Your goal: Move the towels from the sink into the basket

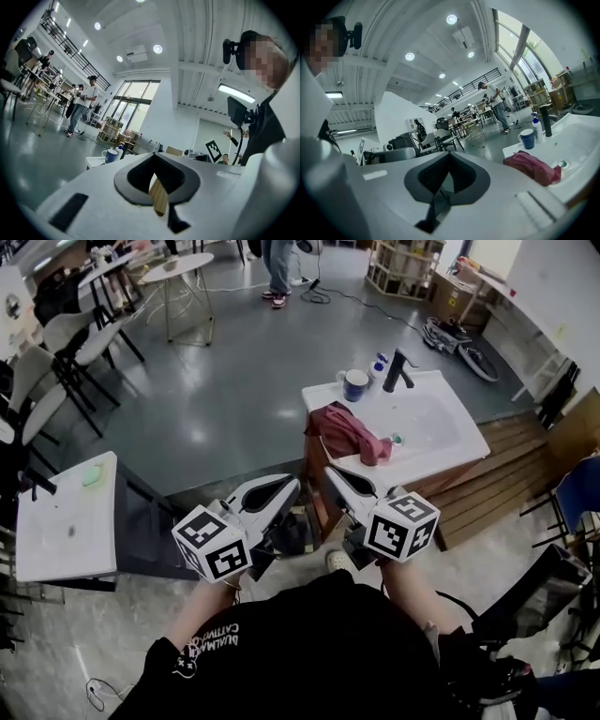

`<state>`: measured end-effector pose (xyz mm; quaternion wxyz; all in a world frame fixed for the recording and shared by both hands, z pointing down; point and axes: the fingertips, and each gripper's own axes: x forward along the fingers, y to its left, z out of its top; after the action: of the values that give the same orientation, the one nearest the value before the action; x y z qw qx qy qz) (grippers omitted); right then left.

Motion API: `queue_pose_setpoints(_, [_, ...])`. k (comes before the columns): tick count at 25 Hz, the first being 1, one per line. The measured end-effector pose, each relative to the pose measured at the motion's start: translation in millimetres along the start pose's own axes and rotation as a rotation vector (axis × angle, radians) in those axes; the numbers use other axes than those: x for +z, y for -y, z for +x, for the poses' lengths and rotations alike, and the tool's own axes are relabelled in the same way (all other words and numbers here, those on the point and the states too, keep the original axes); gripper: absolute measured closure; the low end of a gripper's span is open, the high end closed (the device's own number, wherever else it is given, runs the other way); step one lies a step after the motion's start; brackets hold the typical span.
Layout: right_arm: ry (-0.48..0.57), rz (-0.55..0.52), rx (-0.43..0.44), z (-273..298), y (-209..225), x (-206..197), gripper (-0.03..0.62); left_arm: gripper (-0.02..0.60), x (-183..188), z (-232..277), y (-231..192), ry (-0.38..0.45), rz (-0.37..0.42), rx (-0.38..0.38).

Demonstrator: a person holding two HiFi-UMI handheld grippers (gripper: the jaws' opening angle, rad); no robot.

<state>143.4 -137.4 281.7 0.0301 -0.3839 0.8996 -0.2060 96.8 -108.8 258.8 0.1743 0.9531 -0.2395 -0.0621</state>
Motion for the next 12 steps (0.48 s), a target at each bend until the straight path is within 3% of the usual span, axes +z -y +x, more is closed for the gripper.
queue_pose_setpoints(12, [-0.034, 0.063, -0.031, -6.2, 162.8, 35.0, 0.589, 0.581, -29.1, 138.3, -49.0, -0.057, -0.072, 0.019])
